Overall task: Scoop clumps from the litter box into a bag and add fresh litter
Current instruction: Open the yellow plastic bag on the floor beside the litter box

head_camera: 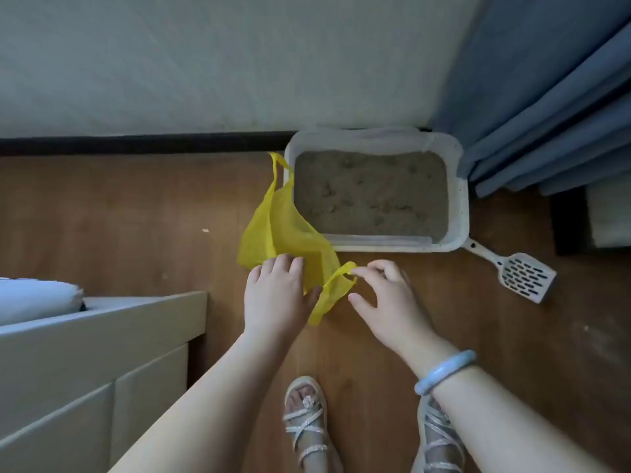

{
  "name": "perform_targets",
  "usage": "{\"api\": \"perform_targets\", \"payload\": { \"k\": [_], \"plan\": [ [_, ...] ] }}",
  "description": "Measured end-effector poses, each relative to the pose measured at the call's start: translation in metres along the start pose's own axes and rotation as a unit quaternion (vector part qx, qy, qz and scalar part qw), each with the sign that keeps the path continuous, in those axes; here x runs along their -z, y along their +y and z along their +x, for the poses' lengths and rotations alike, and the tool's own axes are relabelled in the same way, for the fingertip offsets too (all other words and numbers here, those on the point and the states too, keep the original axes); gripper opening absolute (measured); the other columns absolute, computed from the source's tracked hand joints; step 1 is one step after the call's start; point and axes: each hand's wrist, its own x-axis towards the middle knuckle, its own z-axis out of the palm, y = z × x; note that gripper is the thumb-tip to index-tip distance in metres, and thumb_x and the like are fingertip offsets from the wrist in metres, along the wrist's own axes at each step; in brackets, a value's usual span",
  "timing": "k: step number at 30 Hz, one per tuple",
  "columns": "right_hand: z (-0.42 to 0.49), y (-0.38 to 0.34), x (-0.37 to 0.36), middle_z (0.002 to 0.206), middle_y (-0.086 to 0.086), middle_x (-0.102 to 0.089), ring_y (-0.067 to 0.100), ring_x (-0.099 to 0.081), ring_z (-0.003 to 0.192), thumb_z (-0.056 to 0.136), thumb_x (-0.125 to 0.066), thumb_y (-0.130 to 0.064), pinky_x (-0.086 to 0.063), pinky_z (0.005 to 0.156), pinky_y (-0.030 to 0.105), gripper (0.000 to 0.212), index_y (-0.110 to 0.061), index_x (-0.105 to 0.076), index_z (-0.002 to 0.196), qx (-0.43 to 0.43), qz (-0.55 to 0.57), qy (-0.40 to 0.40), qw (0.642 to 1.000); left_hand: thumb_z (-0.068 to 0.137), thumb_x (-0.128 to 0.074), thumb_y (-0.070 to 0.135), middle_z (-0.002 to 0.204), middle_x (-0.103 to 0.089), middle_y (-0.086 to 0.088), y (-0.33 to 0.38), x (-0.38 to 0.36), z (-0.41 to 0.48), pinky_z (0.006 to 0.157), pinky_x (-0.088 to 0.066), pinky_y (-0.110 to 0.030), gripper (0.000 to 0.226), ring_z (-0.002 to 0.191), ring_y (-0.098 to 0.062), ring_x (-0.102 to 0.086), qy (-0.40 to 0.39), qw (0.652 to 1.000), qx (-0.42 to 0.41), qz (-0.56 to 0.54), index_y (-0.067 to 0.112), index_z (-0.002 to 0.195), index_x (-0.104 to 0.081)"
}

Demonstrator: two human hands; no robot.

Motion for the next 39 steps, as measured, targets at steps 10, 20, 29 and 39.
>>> {"api": "perform_targets", "payload": {
  "k": [10, 20, 29, 39],
  "plan": [
    [0.088, 0.01, -0.046, 0.118, 0.002, -0.046, 0.023, -0.042, 0.119, 0.081, -0.069, -0.021, -0.029, 0.1, 0.024, 0.017, -0.028, -0.068, 0.097, 0.018, 0.089, -0.015, 0.996, 0.086, -0.057, 0.045, 0.131, -0.052, -0.004, -0.022, -0.06, 0.052, 0.098, -0.034, -0.04, 0.051, 0.122, -0.029, -0.046, 0.03, 0.999, -0.03, -0.029, 0.018, 0.128, -0.051],
    [0.139, 0.027, -0.076, 0.128, 0.002, -0.057, 0.018, -0.056, 0.111, 0.086, -0.064, -0.03, -0.042, 0.082, 0.023, 0.041, -0.025, -0.056, 0.126, 0.021, 0.018, -0.197, 0.98, 0.078, -0.05, 0.056, 0.121, -0.058, -0.003, -0.046, -0.11, 0.086, 0.088, -0.045, -0.037, 0.062, 0.108, -0.026, -0.058, 0.092, 0.985, -0.143, -0.026, 0.018, 0.127, -0.05],
    [0.136, 0.068, -0.068, 0.09, -0.009, -0.05, 0.012, -0.049, 0.087, 0.071, -0.077, -0.036, -0.026, 0.065, 0.027, 0.03, -0.024, -0.052, 0.081, 0.131, -0.055, -0.045, 0.989, 0.064, -0.057, 0.07, 0.091, -0.062, 0.004, -0.048, -0.131, 0.09, 0.091, -0.032, -0.037, 0.066, 0.081, -0.02, -0.064, 0.105, 0.969, -0.218, 0.056, 0.02, 0.106, -0.054],
    [0.109, 0.147, -0.041, 0.097, -0.007, -0.034, 0.018, -0.05, 0.096, 0.072, -0.073, -0.035, -0.033, 0.069, 0.034, 0.047, -0.028, -0.03, 0.09, 0.173, -0.21, -0.058, 0.96, 0.068, -0.048, 0.08, 0.1, -0.062, 0.007, 0.051, -0.179, 0.083, 0.084, -0.047, -0.031, 0.079, 0.085, -0.016, -0.066, 0.104, 0.955, -0.268, -0.065, 0.025, 0.124, -0.041]
  ]
}}
